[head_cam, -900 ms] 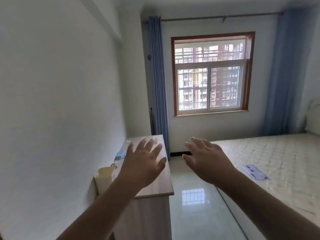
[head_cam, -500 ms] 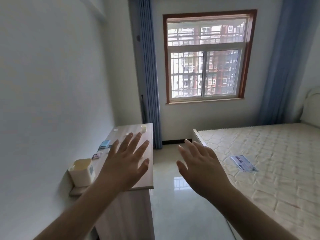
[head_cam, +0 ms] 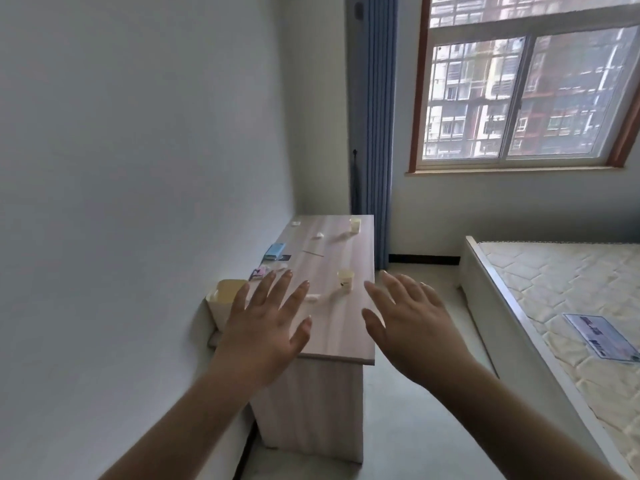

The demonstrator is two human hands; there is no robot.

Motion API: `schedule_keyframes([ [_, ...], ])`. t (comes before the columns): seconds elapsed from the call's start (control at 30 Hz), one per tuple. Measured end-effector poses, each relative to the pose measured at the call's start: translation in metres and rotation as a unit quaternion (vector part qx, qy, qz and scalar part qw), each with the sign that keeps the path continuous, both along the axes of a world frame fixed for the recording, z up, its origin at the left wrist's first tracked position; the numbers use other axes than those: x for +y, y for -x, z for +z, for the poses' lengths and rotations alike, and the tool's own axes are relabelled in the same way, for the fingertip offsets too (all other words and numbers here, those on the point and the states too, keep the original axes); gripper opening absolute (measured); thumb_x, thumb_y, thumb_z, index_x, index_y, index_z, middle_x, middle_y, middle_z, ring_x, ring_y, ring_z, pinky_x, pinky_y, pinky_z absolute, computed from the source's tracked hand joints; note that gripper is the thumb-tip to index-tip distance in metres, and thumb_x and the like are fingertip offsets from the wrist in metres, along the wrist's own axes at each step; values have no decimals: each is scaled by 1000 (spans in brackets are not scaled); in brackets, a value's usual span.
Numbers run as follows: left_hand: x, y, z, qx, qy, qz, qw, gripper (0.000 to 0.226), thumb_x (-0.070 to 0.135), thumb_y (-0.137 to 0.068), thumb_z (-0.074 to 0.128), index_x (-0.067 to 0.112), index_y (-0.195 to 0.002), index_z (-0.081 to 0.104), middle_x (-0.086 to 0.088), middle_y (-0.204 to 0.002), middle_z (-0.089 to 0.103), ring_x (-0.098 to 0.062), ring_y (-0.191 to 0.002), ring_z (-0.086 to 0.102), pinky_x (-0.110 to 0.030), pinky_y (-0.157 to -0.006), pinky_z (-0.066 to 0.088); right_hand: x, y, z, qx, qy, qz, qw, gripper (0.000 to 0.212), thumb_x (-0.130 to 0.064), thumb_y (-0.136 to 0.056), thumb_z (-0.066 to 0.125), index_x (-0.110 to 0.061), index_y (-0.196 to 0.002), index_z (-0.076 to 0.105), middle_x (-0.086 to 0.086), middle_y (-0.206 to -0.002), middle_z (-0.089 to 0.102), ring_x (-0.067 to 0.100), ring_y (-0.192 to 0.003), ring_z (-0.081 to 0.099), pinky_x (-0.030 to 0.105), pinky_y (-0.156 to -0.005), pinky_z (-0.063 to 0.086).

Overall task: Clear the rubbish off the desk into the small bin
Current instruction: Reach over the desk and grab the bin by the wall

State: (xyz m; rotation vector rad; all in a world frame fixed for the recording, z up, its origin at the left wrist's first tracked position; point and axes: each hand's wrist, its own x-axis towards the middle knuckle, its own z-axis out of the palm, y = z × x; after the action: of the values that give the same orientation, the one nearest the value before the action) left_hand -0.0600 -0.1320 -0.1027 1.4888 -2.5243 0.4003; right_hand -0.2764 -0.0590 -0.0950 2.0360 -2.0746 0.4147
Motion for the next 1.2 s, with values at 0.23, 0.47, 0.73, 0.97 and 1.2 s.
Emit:
schedule_keyframes([
  [0.23, -88, -59, -32, -4, -41, 19, 999, 78, 65, -83, -11, 37, -154, 3, 2, -166, 0, -19, -151, -4, -48, -118, -2, -104, -66, -10, 3, -22, 22, 1000, 55, -50, -98, 18, -29, -147, 27, 1, -159, 25, 21, -146, 20, 41, -117, 15],
  [0.47, -172, -63, -54, 7, -36, 11, 999, 78, 63, -84, -11, 35, -154, 8, 1, -166, 0, -19, -151, -4, -45, -111, -13, -165, -78, -29, 51, -46, 9, 998, 53, -45, -98, 23, -25, -147, 30, 4, -158, 27, 24, -145, 20, 42, -118, 14],
  [0.73, -245, -41, -82, 2, -76, 1, 997, 70, 59, -89, -4, 35, -155, 0, 1, -166, -2, -20, -150, -9, -48, -115, -10, -236, -56, -51, 43, -74, 8, 996, 54, -46, -98, 21, -25, -147, 28, 3, -158, 25, 23, -146, 17, 43, -119, 13],
  [0.97, -325, -22, -98, -48, -68, 23, 996, 71, 57, -87, -8, 34, -153, -7, -2, -166, 0, -22, -151, -6, -50, -115, -10, -322, -28, -83, -8, -101, 30, 994, 59, -53, -97, 14, -30, -151, 14, 0, -161, 15, 22, -149, 10, 44, -121, 9],
  [1.2, -388, -23, -104, -83, -85, 80, 990, 75, 54, -85, -7, 31, -155, 5, -4, -166, 9, -26, -151, 1, -49, -116, -4, -414, -11, -108, -41, -105, 72, 991, 63, -60, -94, 6, -34, -151, 5, -2, -163, 7, 23, -150, 4, 44, -119, 0],
])
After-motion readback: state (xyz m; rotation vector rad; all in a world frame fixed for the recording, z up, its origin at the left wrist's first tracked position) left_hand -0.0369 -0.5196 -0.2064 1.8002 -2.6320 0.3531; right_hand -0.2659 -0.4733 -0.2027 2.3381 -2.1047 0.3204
